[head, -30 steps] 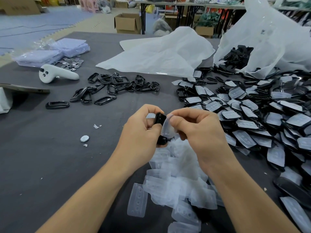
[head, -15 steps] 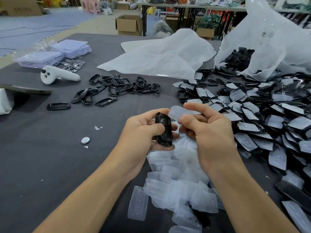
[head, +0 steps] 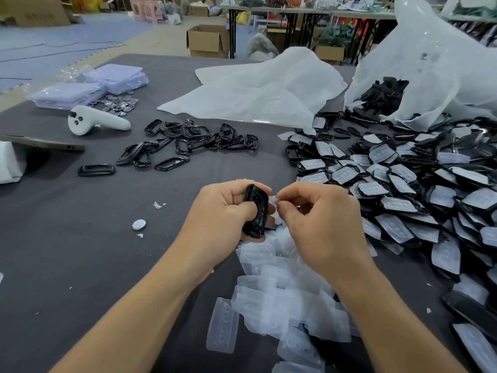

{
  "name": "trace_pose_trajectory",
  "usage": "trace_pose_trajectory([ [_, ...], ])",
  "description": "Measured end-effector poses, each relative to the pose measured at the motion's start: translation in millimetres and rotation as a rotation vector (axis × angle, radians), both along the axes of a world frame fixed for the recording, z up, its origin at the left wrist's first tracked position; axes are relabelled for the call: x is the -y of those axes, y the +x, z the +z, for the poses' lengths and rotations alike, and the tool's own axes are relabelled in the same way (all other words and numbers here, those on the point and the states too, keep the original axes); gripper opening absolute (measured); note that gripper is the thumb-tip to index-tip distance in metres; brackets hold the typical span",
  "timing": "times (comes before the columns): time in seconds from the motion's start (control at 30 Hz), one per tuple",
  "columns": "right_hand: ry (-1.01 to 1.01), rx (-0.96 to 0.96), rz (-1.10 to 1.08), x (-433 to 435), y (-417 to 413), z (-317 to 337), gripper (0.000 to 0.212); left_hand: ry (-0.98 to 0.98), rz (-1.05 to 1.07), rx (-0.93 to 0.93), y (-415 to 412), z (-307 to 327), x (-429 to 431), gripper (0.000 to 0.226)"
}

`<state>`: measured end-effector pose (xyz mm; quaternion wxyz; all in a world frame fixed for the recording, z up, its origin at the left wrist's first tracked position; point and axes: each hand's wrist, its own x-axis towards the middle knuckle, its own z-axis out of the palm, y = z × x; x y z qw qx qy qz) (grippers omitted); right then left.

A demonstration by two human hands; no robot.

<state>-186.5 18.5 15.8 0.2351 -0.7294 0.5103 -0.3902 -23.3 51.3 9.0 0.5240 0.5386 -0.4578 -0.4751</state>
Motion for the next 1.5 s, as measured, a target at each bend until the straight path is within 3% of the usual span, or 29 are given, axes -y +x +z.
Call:
trace_pose_trajectory([
  [0.07,-0.019,0.057,-0.095,1.7,0.1,0.7,0.018,-0.022,0.055,0.027,-1.1,-2.4,1.1,0.043],
  [0.1,0.027,0.172,-0.116,3.1,-0.4,1.2,0.017,-0.038,0.08,0.049,-2.0,-4.4,1.7,0.043],
  [0.2,0.357,0.672,0.072,0.0,4.0,7.5,0.014,-0.096,0.101,0.084,-7.7,-7.9,2.2,0.039],
  [0.27,0.466,0.765,0.16,-3.8,10.3,5.1,0.016,-0.117,0.08,0.014,-13.4,-7.0,0.5,0.026],
  [0.4,0.361,0.549,0.073,-5.1,17.3,-4.9,0.009,-0.124,0.14,-0.11,-19.3,-7.9,-1.6,0.024],
  [0.53,0.286,0.474,0.011,-2.6,14.4,-5.2,0.006,-0.069,0.096,-0.246,-20.2,-4.6,-0.9,0.024],
  [0.73,0.232,0.375,-0.048,-1.3,11.4,-2.3,0.01,-0.005,-0.065,-0.472,-16.4,0.0,0.6,0.048],
  [1.07,0.15,0.259,-0.041,-1.3,8.5,1.5,0.016,0.049,-0.091,-0.489,-15.3,1.2,0.2,0.051],
  [1.23,0.11,0.193,-0.129,-3.3,10.9,0.8,0.02,0.032,-0.073,-0.485,-18.3,1.5,-2.3,0.034],
  [1.5,0.168,0.145,-0.166,1.1,6.1,-1.2,0.034,0.023,-0.002,-0.491,-18.7,1.3,0.2,0.038],
])
